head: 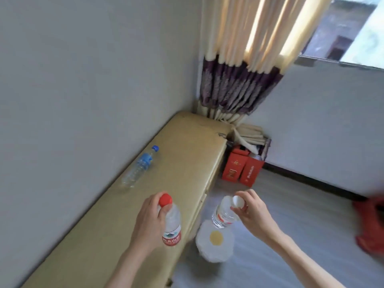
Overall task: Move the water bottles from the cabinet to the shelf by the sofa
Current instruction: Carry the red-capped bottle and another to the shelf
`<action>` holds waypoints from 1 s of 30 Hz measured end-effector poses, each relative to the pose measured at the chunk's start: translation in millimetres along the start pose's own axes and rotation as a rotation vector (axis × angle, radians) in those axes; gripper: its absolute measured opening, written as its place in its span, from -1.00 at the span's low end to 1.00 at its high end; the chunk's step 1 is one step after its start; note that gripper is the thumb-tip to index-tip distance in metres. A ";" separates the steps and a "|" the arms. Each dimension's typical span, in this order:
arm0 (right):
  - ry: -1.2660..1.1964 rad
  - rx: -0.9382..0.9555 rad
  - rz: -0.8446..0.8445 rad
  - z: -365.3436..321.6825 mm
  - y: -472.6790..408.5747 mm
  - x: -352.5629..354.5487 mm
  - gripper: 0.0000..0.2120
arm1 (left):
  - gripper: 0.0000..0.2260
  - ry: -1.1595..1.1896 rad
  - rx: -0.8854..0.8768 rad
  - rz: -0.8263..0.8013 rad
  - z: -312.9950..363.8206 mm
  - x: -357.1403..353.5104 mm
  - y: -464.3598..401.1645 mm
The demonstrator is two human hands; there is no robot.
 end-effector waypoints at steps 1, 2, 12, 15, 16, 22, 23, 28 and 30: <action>0.002 -0.040 0.046 10.9 17.8 15.6 -0.78 | -0.72 -0.006 -0.039 -0.051 15.1 -15.3 2.1; 0.003 -0.084 0.093 21.4 36.0 31.2 -0.79 | -0.71 -0.020 -0.088 -0.101 31.6 -30.8 5.6; 0.078 -0.466 0.529 111.3 271.9 184.8 -0.83 | -0.73 -0.067 -0.596 -0.484 191.5 -211.8 130.6; 0.131 -0.577 0.605 134.1 347.3 226.3 -0.81 | -0.74 -0.067 -0.691 -0.592 227.0 -270.6 187.5; 0.150 -0.610 0.627 141.3 372.2 238.9 -0.81 | -0.76 -0.066 -0.718 -0.624 237.5 -289.6 208.3; 0.222 -0.824 0.781 173.1 513.5 303.1 -0.79 | -0.84 -0.062 -0.865 -0.869 302.8 -397.0 327.7; 0.239 -0.862 0.828 178.4 534.2 313.1 -0.78 | -0.85 -0.065 -0.893 -0.911 315.2 -415.9 345.6; 0.309 -1.040 1.011 210.1 616.6 358.7 -0.76 | -0.88 -0.068 -1.053 -1.114 383.2 -511.2 431.1; 0.324 -1.102 1.061 226.1 644.8 375.0 -0.76 | -0.89 -0.091 -1.125 -1.198 407.5 -549.8 462.8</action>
Point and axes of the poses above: each hand's wrist, its own y-axis away from the middle knuckle, its own x-axis out of the back of the hand, z = x × y, the point moved 1 cm from there along -y, towards the middle knuckle, and after that the axes turned 10 degrees about x, right-handed, at the moved point
